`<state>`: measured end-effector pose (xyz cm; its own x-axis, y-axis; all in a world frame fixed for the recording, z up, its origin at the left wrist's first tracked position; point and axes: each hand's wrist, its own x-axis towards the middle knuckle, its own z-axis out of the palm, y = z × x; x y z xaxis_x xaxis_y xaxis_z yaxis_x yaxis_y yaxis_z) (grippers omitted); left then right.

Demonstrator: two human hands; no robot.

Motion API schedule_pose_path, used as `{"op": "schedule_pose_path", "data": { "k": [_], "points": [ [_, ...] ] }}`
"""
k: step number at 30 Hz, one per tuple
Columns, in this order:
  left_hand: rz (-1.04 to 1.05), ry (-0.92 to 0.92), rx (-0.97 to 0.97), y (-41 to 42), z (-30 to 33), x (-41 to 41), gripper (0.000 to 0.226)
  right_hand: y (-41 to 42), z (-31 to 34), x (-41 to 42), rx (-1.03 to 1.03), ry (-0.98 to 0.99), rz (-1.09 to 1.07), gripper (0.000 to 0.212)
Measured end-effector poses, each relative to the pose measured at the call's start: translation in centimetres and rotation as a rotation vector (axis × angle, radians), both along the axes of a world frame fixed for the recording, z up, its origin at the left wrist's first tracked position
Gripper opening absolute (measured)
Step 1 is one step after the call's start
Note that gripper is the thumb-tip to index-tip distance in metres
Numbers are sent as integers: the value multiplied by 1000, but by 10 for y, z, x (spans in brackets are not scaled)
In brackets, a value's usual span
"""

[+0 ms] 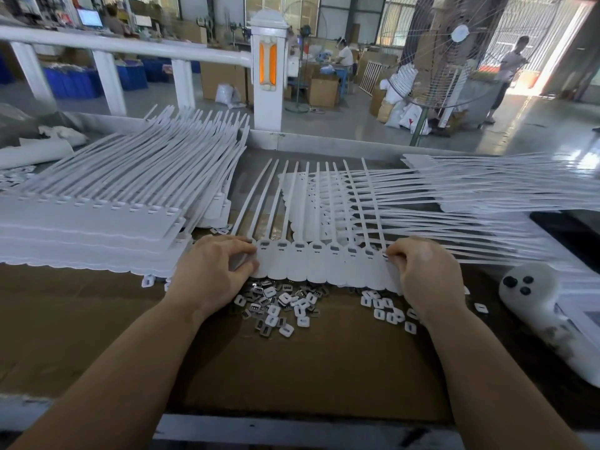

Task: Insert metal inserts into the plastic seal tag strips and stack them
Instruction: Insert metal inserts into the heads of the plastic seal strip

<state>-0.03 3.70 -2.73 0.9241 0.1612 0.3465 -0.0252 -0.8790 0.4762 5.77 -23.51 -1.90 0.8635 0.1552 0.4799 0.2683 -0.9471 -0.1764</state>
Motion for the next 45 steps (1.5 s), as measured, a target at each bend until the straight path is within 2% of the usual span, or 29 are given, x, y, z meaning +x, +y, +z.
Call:
{"op": "schedule_pose_path", "data": {
  "k": [14, 20, 26, 37, 41, 45],
  "points": [
    [7, -16, -2, 0, -2, -1, 29, -1, -2, -4, -75, 39, -10, 31],
    [3, -10, -11, 0, -1, -1, 29, -3, -2, -6, 131, 81, -14, 26],
    [2, -4, -12, 0, -1, -1, 29, -2, -3, -6, 196, 57, -6, 24],
    [5, 3, -13, -1, 1, -2, 30, -3, -4, -5, -15, 79, 2, 35],
    [4, 9, -9, -2, 1, -2, 30, -3, -6, -5, 206, 63, -10, 25],
    [7, 10, -10, -1, 1, -2, 30, -3, -7, -4, 295, 46, -5, 22]
  ]
}}
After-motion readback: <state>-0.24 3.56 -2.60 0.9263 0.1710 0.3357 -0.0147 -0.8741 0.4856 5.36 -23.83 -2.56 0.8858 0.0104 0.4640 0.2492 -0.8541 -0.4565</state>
